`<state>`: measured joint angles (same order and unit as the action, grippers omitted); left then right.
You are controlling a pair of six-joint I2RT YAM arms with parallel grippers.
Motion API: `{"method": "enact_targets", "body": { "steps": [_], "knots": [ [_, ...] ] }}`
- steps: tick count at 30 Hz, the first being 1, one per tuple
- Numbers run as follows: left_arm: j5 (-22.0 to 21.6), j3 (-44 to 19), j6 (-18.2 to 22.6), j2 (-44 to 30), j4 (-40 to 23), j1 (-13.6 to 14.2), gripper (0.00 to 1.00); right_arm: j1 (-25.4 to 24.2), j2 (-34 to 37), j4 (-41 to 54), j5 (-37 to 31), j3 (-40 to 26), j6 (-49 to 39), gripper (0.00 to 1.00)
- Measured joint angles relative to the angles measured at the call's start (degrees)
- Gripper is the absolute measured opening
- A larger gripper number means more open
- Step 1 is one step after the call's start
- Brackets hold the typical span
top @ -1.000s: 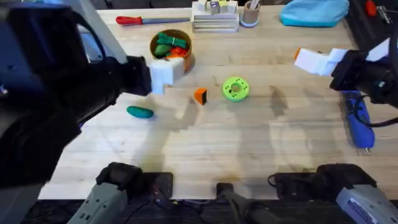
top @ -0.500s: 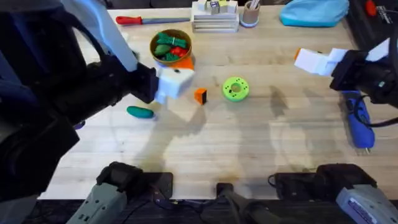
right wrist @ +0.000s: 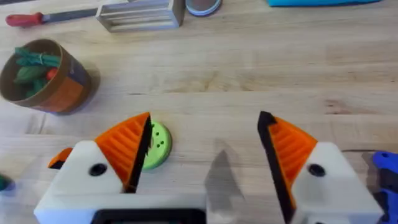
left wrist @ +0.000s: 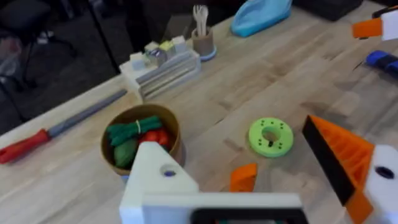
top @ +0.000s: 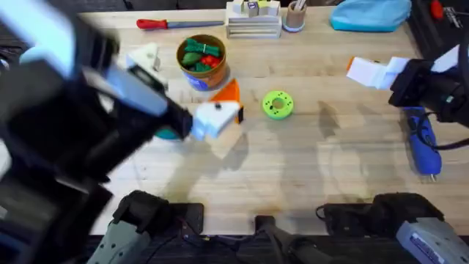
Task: Pick up the gripper from the table and insert it into the empty holder that is missing its gripper. Then pick up a screw, insert it into the mounting hole, and use the screwdriver to tighten it. Finally, clean up the table by picking up the vegetable and placing it into the bucket.
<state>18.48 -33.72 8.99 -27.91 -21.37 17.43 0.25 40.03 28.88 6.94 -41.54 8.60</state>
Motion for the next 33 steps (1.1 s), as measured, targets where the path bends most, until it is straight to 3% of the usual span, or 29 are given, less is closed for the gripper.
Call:
{"method": "enact_targets", "body": {
  "steps": [4, 13, 20, 23, 33],
  "knots": [
    [3.26, 9.78, 0.02, 10.13, 8.23, 1.31, 0.993, 0.0, 0.0, 0.0, 0.02, 0.0, 0.01, 0.992],
    [7.26, 24.9, 0.02, 26.95, 13.96, 3.45, 0.992, 0.0, 0.0, 0.0, 0.02, 0.0, 0.02, 0.991],
    [10.52, 30.61, 0.04, 27.62, 19.91, 3.94, 0.993, 0.0, 0.0, 0.0, 0.02, 0.0, 0.02, 0.99],
    [11.33, 33.36, 0.06, 27.57, 18.46, 3.96, 0.993, 0.0, 0.0, 0.0, 0.0, 0.0, 0.0, 0.991],
    [12.0, 33.36, 0.04, 27.62, 18.46, 4.09, 0.993, 0.0, 0.0, 0.0, 0.02, 0.0, 0.02, 0.992]
  ]
}}
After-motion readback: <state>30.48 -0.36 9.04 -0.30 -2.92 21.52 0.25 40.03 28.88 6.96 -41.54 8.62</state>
